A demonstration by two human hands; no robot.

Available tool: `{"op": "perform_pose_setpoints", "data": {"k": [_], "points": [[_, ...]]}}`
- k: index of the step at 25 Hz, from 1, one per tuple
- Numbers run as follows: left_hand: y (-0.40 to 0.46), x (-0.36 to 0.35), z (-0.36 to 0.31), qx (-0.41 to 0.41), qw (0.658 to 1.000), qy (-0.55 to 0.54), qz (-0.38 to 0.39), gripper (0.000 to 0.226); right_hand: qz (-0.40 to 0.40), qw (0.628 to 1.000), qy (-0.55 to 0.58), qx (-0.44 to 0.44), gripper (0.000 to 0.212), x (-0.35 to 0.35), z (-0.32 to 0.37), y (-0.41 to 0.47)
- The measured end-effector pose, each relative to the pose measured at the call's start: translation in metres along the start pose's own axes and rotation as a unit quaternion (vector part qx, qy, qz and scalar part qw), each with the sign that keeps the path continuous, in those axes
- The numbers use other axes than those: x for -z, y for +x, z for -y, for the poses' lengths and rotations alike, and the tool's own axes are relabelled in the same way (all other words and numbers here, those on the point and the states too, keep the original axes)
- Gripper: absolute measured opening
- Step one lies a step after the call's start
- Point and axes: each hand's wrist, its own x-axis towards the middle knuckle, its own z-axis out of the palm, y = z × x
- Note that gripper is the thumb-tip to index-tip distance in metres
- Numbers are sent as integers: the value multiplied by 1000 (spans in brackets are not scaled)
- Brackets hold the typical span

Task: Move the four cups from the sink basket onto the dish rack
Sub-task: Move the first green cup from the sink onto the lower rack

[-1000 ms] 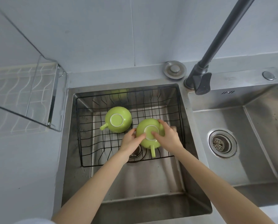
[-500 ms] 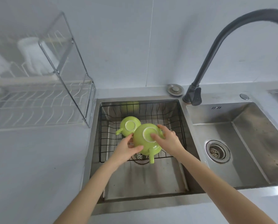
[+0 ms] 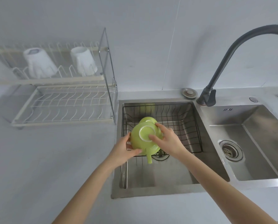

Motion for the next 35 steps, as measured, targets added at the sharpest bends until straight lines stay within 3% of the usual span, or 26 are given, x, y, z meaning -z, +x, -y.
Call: {"op": "perform_pose_setpoints", "data": {"k": [9, 19, 35], "points": [[-29, 88, 47, -8, 999, 44, -17, 71, 38, 998, -36, 39, 89, -77, 60, -9], [-20, 173, 81, -15, 997, 76, -31, 91, 21, 999, -23, 35, 86, -141, 122, 22], [80, 228, 64, -28, 991, 128, -24, 87, -35, 999, 12, -4, 75, -142, 166, 113]]}}
